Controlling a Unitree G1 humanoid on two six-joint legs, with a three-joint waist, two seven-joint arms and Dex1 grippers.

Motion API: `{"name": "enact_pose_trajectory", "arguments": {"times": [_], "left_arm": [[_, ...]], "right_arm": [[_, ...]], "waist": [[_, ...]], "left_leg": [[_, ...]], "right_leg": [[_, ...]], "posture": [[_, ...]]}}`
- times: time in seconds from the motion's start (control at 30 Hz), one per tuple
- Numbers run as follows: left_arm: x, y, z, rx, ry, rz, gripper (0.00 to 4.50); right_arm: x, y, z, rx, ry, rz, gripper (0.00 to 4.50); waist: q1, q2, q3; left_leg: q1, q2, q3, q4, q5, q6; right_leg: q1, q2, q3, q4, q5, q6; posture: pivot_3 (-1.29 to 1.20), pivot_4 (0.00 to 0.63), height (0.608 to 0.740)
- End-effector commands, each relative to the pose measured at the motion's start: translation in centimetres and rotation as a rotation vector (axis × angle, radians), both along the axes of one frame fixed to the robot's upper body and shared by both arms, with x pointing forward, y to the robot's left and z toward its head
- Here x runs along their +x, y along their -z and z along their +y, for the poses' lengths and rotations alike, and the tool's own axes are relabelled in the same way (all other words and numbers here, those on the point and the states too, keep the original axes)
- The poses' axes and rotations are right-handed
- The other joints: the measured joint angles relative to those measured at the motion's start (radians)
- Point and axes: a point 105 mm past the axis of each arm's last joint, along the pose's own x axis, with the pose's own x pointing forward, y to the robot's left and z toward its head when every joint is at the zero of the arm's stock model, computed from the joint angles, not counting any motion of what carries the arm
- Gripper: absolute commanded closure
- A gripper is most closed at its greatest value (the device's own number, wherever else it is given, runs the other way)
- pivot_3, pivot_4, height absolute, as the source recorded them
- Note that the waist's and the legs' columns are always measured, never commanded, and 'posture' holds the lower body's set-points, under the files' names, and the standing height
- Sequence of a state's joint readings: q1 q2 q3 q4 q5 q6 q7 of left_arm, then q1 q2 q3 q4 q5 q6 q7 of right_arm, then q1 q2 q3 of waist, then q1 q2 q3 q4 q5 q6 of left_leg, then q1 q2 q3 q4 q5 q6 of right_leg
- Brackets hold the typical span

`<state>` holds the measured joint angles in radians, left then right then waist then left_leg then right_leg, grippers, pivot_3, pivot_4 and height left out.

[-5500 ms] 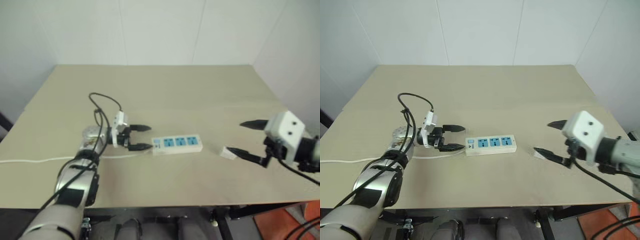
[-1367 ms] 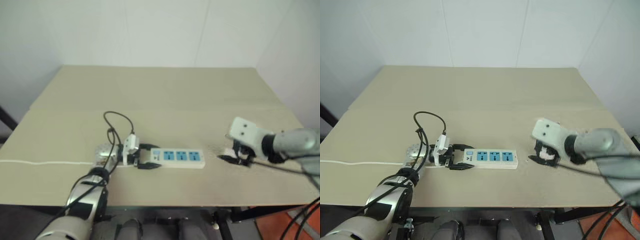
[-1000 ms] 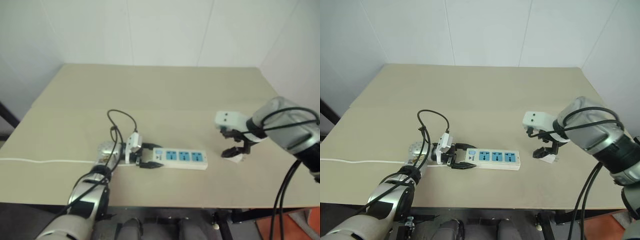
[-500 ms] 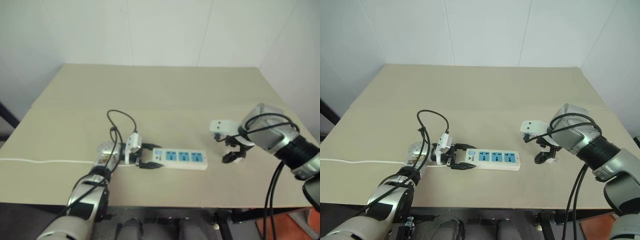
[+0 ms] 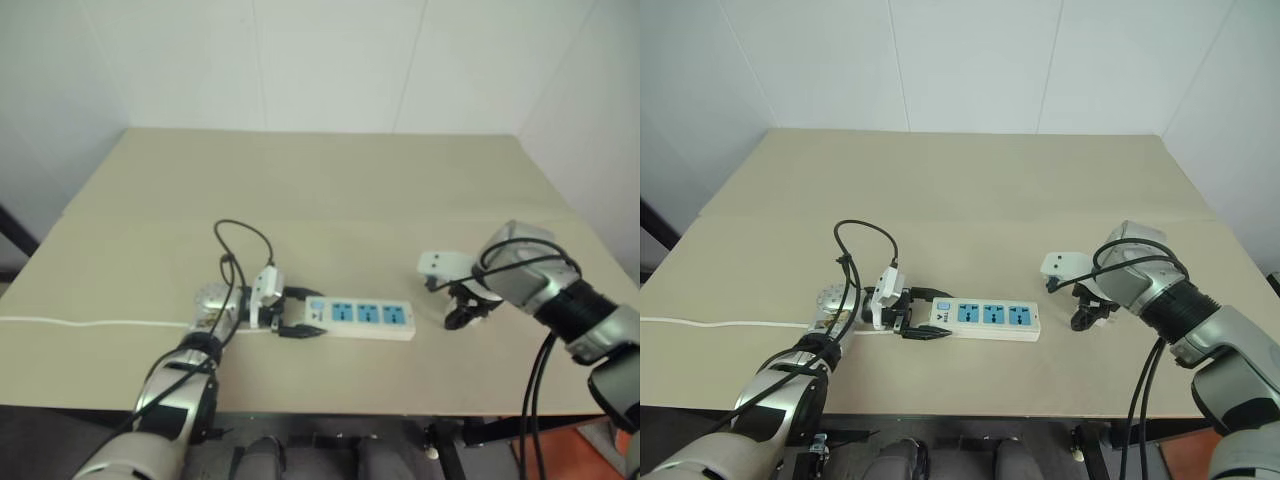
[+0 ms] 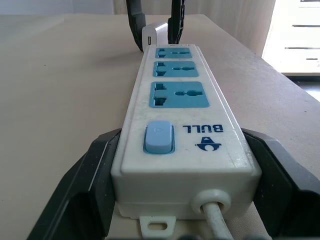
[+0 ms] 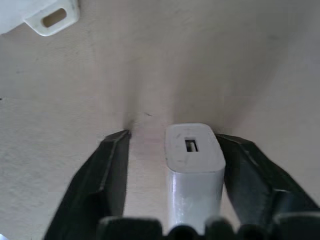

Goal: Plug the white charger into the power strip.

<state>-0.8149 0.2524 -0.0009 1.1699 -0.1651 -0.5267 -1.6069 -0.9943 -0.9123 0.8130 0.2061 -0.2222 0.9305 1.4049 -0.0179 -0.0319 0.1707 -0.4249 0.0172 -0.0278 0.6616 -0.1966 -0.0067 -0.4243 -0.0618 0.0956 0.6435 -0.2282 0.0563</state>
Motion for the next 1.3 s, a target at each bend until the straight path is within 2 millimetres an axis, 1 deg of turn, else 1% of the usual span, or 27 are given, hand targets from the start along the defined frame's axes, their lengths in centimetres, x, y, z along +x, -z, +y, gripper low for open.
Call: {"name": "enact_pose_trajectory", "arguments": {"times": [0.03, 0.07, 0.1, 0.2, 0.27, 0.37, 0.4, 0.5, 0.57, 0.63, 0.67, 0.73, 0.8, 0.9, 0.97, 1.1, 1.3], "left_arm": [[-0.3, 0.3, -0.1, 0.009, 0.015, -0.008, 1.23], [-0.3, 0.3, 0.0, 0.01, 0.014, -0.008, 1.23], [-0.3, 0.3, 0.0, 0.011, 0.014, -0.007, 1.23], [-0.3, 0.3, 0.0, 0.017, 0.015, -0.008, 1.23], [-0.3, 0.3, 0.0, 0.02, 0.017, -0.01, 1.23], [-0.3, 0.3, -0.1, 0.021, 0.021, -0.013, 1.23], [-0.3, 0.2, -0.1, 0.021, 0.022, -0.014, 1.23], [-0.2, 0.1, -0.2, 0.02, 0.025, -0.016, 1.23], [-0.2, 0.1, -0.2, 0.022, 0.025, -0.017, 1.23], [-0.2, 0.1, -0.2, 0.023, 0.024, -0.018, 1.23], [-0.2, 0.1, -0.1, 0.023, 0.023, -0.019, 1.23], [-0.1, 0.0, -0.1, 0.021, 0.017, -0.023, 1.23], [-0.1, 0.0, 0.0, 0.019, 0.011, -0.026, 1.23], [-0.2, 0.1, 0.0, 0.013, 0.011, -0.028, 1.23], [-0.2, 0.1, 0.0, 0.011, 0.014, -0.028, 1.23], [-0.2, 0.0, 0.3, 0.021, 0.012, -0.033, 1.23], [-0.1, -0.2, 0.3, 0.022, 0.011, -0.036, 1.23]], "right_arm": [[0.5, -0.8, -0.4, -0.007, 0.014, -0.047, 2.73], [0.5, -0.9, -0.4, -0.01, 0.012, -0.048, 3.09], [0.5, -0.9, -0.5, -0.012, 0.01, -0.049, 3.34], [0.5, -1.0, -0.7, -0.025, 0.005, -0.052, 3.35], [0.4, -1.5, -0.5, -0.024, -0.005, -0.066, 3.35], [0.5, -2.8, 0.3, 0.005, -0.039, -0.109, 3.35], [0.8, -3.7, 0.9, 0.037, -0.047, -0.149, 3.35], [2.2, -7.3, 4.1, 0.245, -0.044, -0.298, 3.35], [2.7, -9.4, 5.9, 0.411, -0.063, -0.38, 3.35], [2.7, -10.6, 7.5, 0.59, -0.124, -0.447, 3.35], [2.6, -10.9, 7.8, 0.642, -0.139, -0.469, 3.35], [1.9, -10.6, 9.2, 0.814, -0.222, -0.505, 3.35], [1.3, -10.3, 10.0, 0.927, -0.263, -0.516, 3.35], [-0.2, -9.5, 11.5, 1.132, -0.319, -0.441, 3.35], [-0.8, -9.0, 12.3, 1.236, -0.343, -0.397, 3.35], [-1.4, -7.7, 13.6, 1.346, -0.372, -0.351, 3.35], [-1.3, -7.1, 15.0, 1.514, -0.36, -0.337, 3.35]], "waist": [[0.0, 0.0, 0.0], [0.0, 0.0, 0.0], [0.0, 0.0, 0.0], [0.0, 0.0, 0.0], [0.0, 0.0, 0.0], [-0.001, 0.0, 0.0], [-0.001, 0.0, 0.0], [-0.004, 0.0, 0.0], [-0.006, 0.0, 0.0], [-0.004, 0.0, 0.0], [-0.001, 0.0, 0.0], [0.004, -0.001, -0.001], [0.004, -0.002, -0.001], [0.0, -0.002, -0.001], [-0.002, -0.002, -0.001], [-0.005, -0.002, -0.001], [-0.011, -0.002, -0.001]], "left_leg": [[0.0, 0.0, 0.0, 0.0, 0.0, 0.0], [0.0, 0.0, 0.0, 0.0, 0.0, 0.0], [0.0, 0.0, 0.0, 0.0, 0.0, 0.0], [0.0, 0.0, 0.0, 0.0, 0.0, 0.0], [0.0, 0.0, 0.0, 0.0, 0.0, 0.0], [0.0, 0.0, 0.0, 0.0, 0.0, 0.0], [0.0, 0.0, 0.0, 0.0, 0.0, 0.0], [0.0, 0.0, 0.0, 0.0, 0.0, 0.0], [0.001, 0.0, 0.0, 0.0, 0.0, 0.0], [0.001, 0.0, -0.001, 0.0, 0.0, 0.0], [0.001, 0.0, -0.001, 0.0, 0.0, 0.0], [0.0, 0.0, -0.002, 0.0, 0.0, 0.0], [0.001, 0.0, -0.004, 0.0, 0.0, 0.0], [0.001, 0.0, -0.003, 0.0, 0.0, 0.0], [0.002, 0.0, -0.003, 0.0, 0.0, 0.0], [0.002, 0.0, -0.003, 0.0, 0.0, 0.0], [0.002, 0.0, -0.003, 0.0, 0.0, 0.0]], "right_leg": [[0.0, 0.0, 0.0, 0.0, 0.0, 0.0], [0.0, 0.0, 0.0, 0.0, 0.0, 0.0], [0.0, 0.0, 0.0, 0.0, 0.0, 0.0], [0.0, 0.0, 0.0, 0.0, 0.0, 0.0], [0.0, 0.0, 0.0, 0.0, 0.0, 0.0], [0.0, 0.0, 0.0, 0.0, 0.0, 0.0], [0.0, 0.0, 0.0, 0.0, 0.0, 0.0], [0.0, 0.0, 0.0, 0.0, 0.0, 0.0], [0.0, 0.0, 0.0, 0.001, 0.0, 0.0], [0.0, 0.0, 0.0, 0.001, 0.0, 0.0], [0.001, 0.0, 0.0, 0.001, 0.0, 0.0], [0.002, 0.0, -0.002, -0.001, 0.0, 0.0], [0.004, 0.0, -0.004, -0.002, 0.0, 0.0], [0.002, 0.0, -0.002, 0.001, 0.001, -0.001], [0.003, 0.0, -0.002, 0.001, 0.001, -0.001], [0.004, 0.0, -0.002, 0.001, 0.001, -0.001], [0.003, 0.0, -0.002, 0.001, 0.001, -0.001]], "posture": [[0.0, 0.15, 0.74], [0.0, 0.15, 0.74], [0.0, 0.15, 0.74], [0.0, 0.15, 0.74], [0.0, 0.15, 0.74], [0.0, 0.15, 0.74], [0.0, 0.15, 0.74], [0.0, 0.15, 0.74], [0.0, 0.15, 0.74], [0.0, 0.15, 0.74], [0.0, 0.15, 0.74], [0.0, 0.15, 0.74], [0.0, 0.15, 0.74], [0.0, 0.15, 0.74], [0.0, 0.15, 0.74], [0.0, 0.15, 0.74], [0.0, 0.15, 0.74]]}}
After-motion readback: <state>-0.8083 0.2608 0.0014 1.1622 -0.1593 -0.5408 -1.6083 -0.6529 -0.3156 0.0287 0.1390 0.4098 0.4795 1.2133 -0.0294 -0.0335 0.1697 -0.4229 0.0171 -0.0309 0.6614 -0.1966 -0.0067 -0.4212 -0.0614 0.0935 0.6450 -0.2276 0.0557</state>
